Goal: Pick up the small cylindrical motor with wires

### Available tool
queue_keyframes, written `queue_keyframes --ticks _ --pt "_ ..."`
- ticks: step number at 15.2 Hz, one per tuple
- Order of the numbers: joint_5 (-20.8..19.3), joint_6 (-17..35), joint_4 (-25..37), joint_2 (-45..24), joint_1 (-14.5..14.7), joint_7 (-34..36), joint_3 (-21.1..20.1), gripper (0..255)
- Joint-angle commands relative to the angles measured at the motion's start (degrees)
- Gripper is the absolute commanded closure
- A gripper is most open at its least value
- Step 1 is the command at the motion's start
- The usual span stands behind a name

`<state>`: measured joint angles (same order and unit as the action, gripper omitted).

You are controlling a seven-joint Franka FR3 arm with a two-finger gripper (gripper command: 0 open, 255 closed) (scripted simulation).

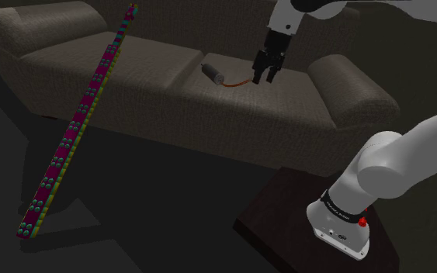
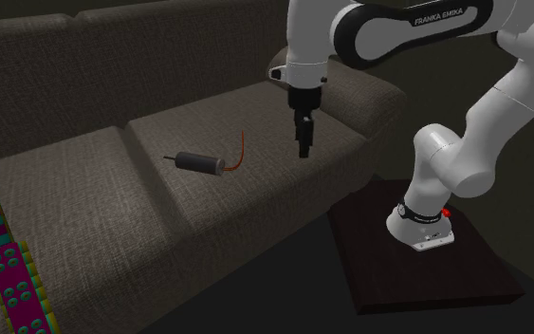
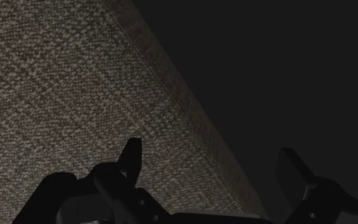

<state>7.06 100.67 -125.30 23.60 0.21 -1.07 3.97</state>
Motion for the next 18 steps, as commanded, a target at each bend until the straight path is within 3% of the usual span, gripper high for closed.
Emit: queue_keyframes --ticks 1,10,18 --pt "0.0 1.5 3.2 -4.4 -0.1 -0.1 0.2 0" --pt "0.5 5.1 20.4 -23.8 -0.4 0.0 1.1 0" --pt "1.4 3.0 42.4 -42.5 -1.6 0.5 1.6 0"
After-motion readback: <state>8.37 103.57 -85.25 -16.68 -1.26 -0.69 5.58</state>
